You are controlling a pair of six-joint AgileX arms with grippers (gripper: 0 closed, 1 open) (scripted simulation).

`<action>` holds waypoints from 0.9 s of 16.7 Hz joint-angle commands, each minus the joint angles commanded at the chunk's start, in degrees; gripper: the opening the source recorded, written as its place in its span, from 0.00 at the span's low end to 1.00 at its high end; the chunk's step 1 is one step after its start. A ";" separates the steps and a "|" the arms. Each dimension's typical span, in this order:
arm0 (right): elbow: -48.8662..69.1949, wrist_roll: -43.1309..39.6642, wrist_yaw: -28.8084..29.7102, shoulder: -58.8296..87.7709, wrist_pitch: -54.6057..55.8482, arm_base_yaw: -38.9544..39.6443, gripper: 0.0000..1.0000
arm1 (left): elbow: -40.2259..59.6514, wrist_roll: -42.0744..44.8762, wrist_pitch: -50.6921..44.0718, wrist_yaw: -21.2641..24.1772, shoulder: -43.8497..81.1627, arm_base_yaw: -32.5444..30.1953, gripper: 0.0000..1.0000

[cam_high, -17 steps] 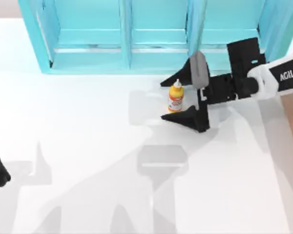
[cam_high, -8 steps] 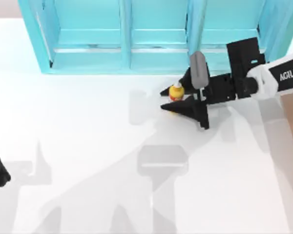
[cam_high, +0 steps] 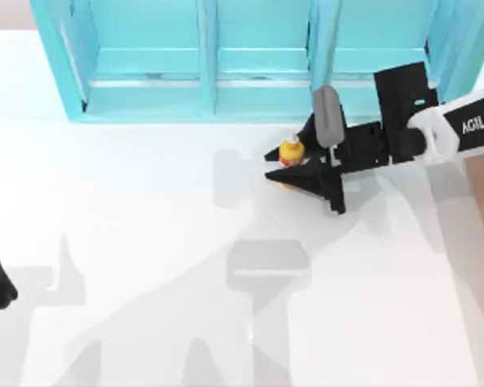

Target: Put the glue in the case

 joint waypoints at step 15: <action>3.31 0.08 -0.32 -11.70 -15.05 0.48 0.00 | 0.00 0.00 0.00 0.00 0.00 0.00 1.00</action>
